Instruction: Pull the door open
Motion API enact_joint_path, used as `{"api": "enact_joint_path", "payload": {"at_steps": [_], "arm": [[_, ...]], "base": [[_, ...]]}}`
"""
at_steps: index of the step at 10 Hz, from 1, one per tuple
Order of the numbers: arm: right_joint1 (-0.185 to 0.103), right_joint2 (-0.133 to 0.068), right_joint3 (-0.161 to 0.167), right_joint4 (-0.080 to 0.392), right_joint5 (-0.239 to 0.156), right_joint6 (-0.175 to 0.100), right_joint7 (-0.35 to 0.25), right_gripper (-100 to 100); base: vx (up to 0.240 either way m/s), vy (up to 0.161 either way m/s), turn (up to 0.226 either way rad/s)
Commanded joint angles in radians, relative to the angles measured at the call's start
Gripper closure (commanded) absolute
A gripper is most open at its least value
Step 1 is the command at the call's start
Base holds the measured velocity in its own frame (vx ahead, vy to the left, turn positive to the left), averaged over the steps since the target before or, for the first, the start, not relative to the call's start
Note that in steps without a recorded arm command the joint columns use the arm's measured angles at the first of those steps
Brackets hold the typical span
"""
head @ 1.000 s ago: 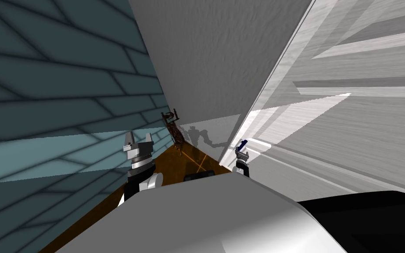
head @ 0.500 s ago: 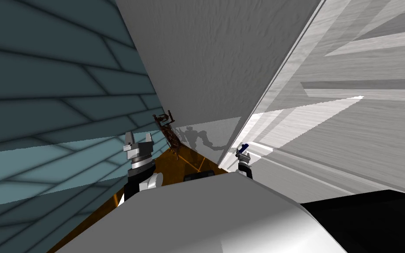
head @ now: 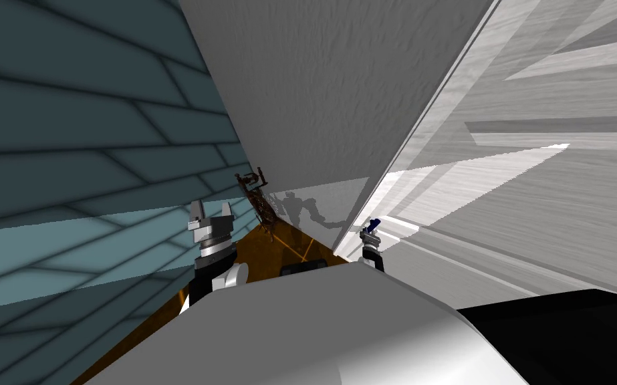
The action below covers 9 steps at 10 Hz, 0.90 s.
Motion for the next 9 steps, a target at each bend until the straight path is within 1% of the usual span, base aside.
{"api": "enact_joint_path", "payload": {"at_steps": [1, 2, 3, 5, 7, 9], "arm": [[0.002, -0.003, -0.003, 0.001, -0.001, -0.001, 0.0, 100], [0.003, -0.004, 0.016, -0.007, 0.009, 0.002, -0.008, 100], [0.004, -0.005, 0.021, -0.01, 0.012, 0.003, -0.011, 100], [0.008, -0.011, 0.044, -0.021, 0.026, 0.006, -0.023, 100], [0.014, -0.019, 0.077, -0.036, 0.046, 0.011, -0.039, 100], [0.019, -0.025, 0.102, -0.048, 0.061, 0.014, -0.052, 100]], "base": [[0.0, 0.0, 0.0], [-0.144, 0.016, 0.054], [-0.204, 0.008, 0.06], [-0.18, 0.028, 0.062], [-0.246, 0.024, 0.066], [-0.242, 0.022, 0.069]]}}
